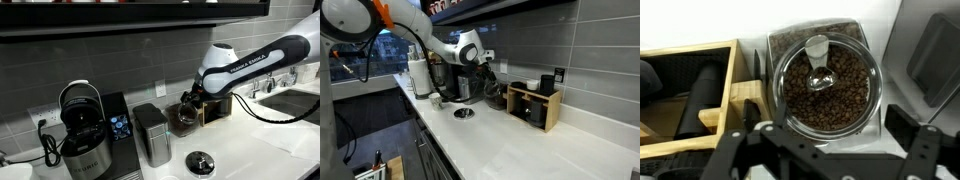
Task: Use the spoon to put some contents of the jar in the cup
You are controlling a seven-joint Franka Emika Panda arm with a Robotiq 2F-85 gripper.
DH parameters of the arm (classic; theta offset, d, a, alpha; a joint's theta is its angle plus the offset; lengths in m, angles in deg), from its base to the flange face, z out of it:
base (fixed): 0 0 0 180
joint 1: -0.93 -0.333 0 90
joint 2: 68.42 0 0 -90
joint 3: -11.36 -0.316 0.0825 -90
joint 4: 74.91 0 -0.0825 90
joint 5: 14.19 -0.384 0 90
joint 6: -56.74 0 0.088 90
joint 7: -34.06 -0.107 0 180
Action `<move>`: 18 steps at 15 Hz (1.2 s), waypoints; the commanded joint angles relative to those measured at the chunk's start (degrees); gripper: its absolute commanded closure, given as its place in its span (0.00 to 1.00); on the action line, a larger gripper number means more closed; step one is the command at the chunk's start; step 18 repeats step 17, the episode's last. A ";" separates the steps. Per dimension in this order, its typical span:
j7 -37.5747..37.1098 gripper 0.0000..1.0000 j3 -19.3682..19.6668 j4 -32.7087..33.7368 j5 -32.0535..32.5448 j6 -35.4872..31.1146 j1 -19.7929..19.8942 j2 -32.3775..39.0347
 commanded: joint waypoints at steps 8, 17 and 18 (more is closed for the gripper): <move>20.53 0.00 -2.96 -14.00 -11.32 8.29 4.26 -16.67; 20.41 0.00 -2.21 -17.11 -9.83 9.06 4.65 -20.66; 20.41 0.00 -2.21 -17.11 -9.83 9.06 4.65 -20.66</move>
